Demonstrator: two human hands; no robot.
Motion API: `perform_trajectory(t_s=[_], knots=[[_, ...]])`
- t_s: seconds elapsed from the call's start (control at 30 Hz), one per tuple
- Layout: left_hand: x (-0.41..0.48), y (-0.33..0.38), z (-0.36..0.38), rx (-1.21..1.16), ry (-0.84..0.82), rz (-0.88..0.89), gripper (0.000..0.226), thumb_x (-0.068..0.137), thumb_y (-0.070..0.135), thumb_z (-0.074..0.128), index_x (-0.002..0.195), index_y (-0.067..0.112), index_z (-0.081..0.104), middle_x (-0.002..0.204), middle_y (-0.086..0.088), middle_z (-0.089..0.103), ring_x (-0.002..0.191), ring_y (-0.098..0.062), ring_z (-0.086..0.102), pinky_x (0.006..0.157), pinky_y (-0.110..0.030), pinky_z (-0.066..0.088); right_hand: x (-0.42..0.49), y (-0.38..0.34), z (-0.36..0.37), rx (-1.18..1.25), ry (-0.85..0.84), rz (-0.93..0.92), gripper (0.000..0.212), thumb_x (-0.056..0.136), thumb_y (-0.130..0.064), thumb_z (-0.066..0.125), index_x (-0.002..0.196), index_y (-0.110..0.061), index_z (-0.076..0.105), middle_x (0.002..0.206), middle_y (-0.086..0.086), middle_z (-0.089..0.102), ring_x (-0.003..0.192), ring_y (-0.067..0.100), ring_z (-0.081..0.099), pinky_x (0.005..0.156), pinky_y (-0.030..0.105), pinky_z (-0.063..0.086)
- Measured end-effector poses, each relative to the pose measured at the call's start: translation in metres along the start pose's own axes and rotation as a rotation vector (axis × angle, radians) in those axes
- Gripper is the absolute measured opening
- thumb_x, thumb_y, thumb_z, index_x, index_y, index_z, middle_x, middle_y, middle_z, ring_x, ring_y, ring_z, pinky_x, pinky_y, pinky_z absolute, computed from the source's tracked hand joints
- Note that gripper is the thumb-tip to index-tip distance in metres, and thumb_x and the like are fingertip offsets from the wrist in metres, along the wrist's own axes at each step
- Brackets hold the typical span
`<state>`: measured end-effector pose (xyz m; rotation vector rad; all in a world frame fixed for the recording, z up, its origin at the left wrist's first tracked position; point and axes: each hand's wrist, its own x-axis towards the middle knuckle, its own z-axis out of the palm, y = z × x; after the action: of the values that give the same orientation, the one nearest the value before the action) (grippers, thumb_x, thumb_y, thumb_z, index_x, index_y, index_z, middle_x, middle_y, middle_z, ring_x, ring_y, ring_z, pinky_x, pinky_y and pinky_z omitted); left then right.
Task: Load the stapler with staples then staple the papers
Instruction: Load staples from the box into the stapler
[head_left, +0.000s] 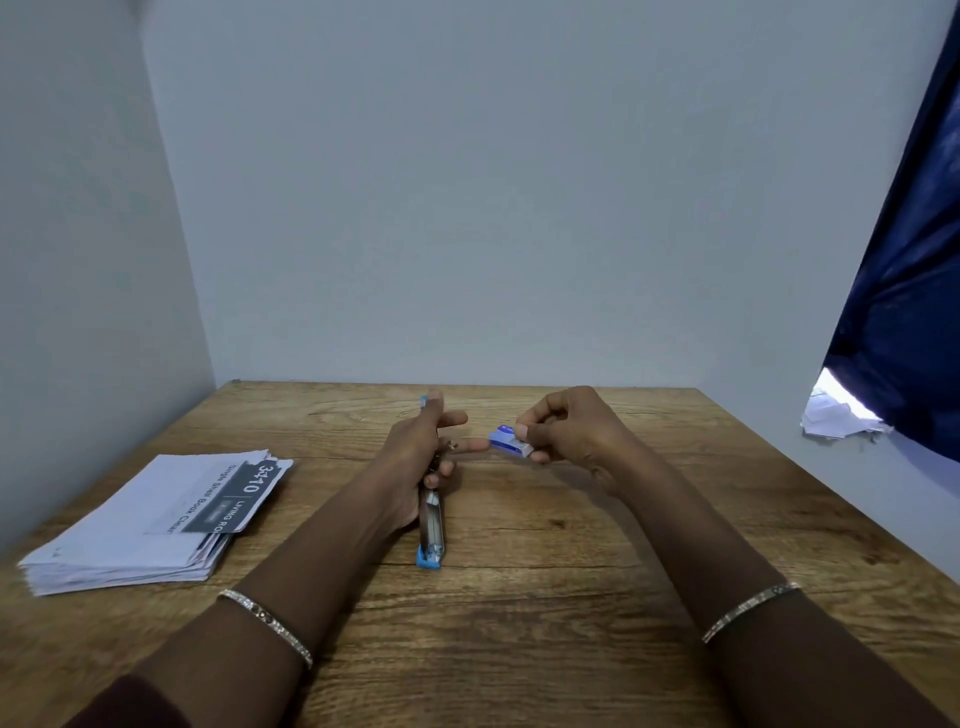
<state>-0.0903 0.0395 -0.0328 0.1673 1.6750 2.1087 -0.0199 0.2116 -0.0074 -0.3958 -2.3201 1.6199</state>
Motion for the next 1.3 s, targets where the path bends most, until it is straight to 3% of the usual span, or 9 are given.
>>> perform_trajectory(t_s=[0.17,0.33,0.5,0.63,0.73,0.83,1.07,1.23,1.3], knots=[[0.002,0.004,-0.003,-0.108,-0.018,-0.036,0.053,0.106,0.042,0.030,0.100,0.001,0.063,0.078,-0.019,0.077,0.026,-0.008,0.038,0.026,-0.010,0.022,-0.005,-0.003,0.001,-0.252,-0.036,0.063,0.008,0.085,0.000,0.077,0.080,-0.002,0.071,0.069,0.007,0.065,0.053,0.017,0.057,0.054,0.026,0.053],[0.000,0.006,0.003,-0.206,-0.057,-0.021,0.041,0.105,0.035,0.034,0.085,0.005,0.054,0.065,-0.017,0.074,0.026,-0.013,0.043,0.027,-0.011,0.024,-0.005,-0.003,-0.001,-0.475,-0.029,0.045,0.009,0.082,-0.012,0.081,0.088,-0.007,0.077,0.092,0.011,0.074,0.087,0.022,0.066,0.080,0.037,0.057],[-0.001,0.005,0.003,-0.254,-0.074,-0.002,0.041,0.105,0.037,0.038,0.078,0.010,0.053,0.074,-0.019,0.077,0.040,-0.018,0.061,0.033,-0.018,0.040,-0.009,-0.011,0.003,-0.335,0.180,-0.256,0.008,0.083,-0.015,0.081,0.085,-0.009,0.076,0.067,0.001,0.067,0.065,0.021,0.070,0.066,0.032,0.057],[-0.001,0.003,0.005,-0.325,-0.094,-0.026,0.040,0.106,0.038,0.038,0.091,0.005,0.057,0.085,-0.022,0.078,0.070,-0.030,0.078,0.050,-0.031,0.060,-0.014,-0.022,0.011,-0.176,0.122,-0.455,0.011,0.081,-0.012,0.083,0.090,-0.011,0.077,0.065,0.000,0.069,0.053,0.008,0.065,0.056,0.022,0.055],[-0.002,0.002,0.008,-0.399,-0.149,-0.055,0.049,0.106,0.036,0.036,0.101,-0.005,0.062,0.096,-0.028,0.076,0.085,-0.038,0.077,0.063,-0.042,0.064,-0.016,-0.023,0.020,-0.193,0.134,-0.540,0.009,0.080,-0.010,0.083,0.087,-0.011,0.077,0.072,0.004,0.073,0.063,0.011,0.068,0.064,0.022,0.059],[-0.005,0.000,0.010,-0.474,-0.184,-0.104,0.053,0.106,0.036,0.036,0.113,-0.010,0.062,0.103,-0.028,0.075,0.098,-0.036,0.074,0.070,-0.048,0.064,-0.019,-0.020,0.024,-0.159,0.082,-0.529,0.008,0.078,-0.008,0.085,0.083,-0.008,0.079,0.069,0.002,0.076,0.058,0.006,0.071,0.059,0.020,0.059],[-0.012,-0.002,0.017,-0.458,-0.188,-0.105,0.047,0.106,0.033,0.038,0.110,-0.004,0.066,0.104,-0.023,0.073,0.097,-0.029,0.072,0.066,-0.044,0.064,-0.018,-0.018,0.028,-0.187,0.013,-0.524,0.014,0.077,-0.007,0.084,0.091,-0.010,0.083,0.079,0.000,0.079,0.070,0.002,0.074,0.066,0.013,0.057],[-0.015,-0.001,0.017,-0.404,-0.155,-0.095,0.048,0.107,0.033,0.035,0.109,-0.005,0.064,0.095,-0.022,0.074,0.092,-0.028,0.073,0.088,-0.047,0.056,-0.017,-0.017,0.030,-0.253,-0.008,-0.508,0.015,0.078,-0.005,0.083,0.091,-0.011,0.083,0.085,0.000,0.081,0.070,-0.004,0.071,0.070,0.007,0.054],[-0.016,-0.001,0.018,-0.384,-0.154,-0.092,0.051,0.107,0.034,0.033,0.119,-0.007,0.061,0.100,-0.022,0.074,0.091,-0.028,0.074,0.090,-0.048,0.055,-0.016,-0.017,0.030,-0.234,-0.013,-0.488,0.013,0.076,-0.005,0.085,0.088,-0.010,0.083,0.083,-0.001,0.080,0.068,-0.002,0.073,0.068,0.011,0.057]])
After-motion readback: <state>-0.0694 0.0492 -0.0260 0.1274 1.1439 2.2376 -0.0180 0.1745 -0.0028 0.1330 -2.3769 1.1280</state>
